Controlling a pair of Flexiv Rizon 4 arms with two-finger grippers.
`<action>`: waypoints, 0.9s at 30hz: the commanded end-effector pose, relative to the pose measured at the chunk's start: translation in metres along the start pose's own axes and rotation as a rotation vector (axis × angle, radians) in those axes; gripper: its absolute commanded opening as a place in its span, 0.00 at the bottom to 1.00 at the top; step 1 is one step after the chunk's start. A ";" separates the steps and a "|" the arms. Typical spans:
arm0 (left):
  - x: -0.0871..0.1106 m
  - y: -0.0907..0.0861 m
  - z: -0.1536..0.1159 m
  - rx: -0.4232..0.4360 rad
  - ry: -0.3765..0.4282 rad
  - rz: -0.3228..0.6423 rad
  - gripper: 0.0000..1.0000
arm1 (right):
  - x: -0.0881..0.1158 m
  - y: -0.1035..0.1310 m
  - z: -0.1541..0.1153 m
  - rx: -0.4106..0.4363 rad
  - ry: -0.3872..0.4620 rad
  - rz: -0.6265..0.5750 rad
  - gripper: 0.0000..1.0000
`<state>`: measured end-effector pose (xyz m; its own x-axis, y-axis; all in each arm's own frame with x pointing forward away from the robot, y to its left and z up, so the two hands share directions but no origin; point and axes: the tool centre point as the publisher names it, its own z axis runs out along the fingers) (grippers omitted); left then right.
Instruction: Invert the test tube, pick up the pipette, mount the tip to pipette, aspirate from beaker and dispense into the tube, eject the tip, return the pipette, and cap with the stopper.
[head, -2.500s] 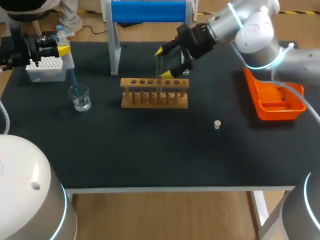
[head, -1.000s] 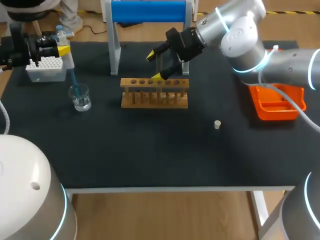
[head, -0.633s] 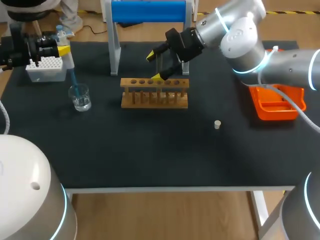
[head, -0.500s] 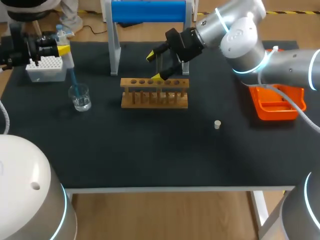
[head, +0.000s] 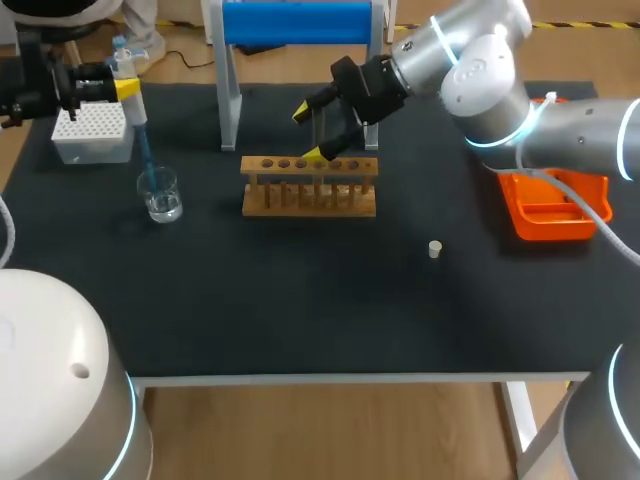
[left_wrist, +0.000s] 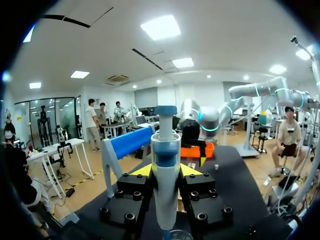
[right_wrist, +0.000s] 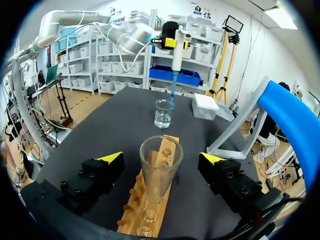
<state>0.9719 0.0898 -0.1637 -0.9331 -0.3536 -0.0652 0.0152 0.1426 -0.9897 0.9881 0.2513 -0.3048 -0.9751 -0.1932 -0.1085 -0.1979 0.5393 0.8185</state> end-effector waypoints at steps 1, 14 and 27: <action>0.011 -0.016 -0.001 -0.033 -0.022 0.007 0.00 | 0.001 0.000 -0.002 0.003 0.000 0.000 1.00; 0.022 -0.050 0.008 -0.053 -0.037 0.055 0.00 | 0.001 0.000 -0.002 0.003 0.000 0.000 1.00; 0.025 -0.120 0.048 -0.037 0.057 0.001 0.00 | 0.001 0.000 -0.002 0.003 0.000 0.000 1.00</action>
<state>0.9511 0.0276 -0.0641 -0.9461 -0.3179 -0.0614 0.0076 0.1678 -0.9858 0.9879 0.2514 -0.3048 -0.9752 -0.1930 -0.1086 -0.1979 0.5394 0.8185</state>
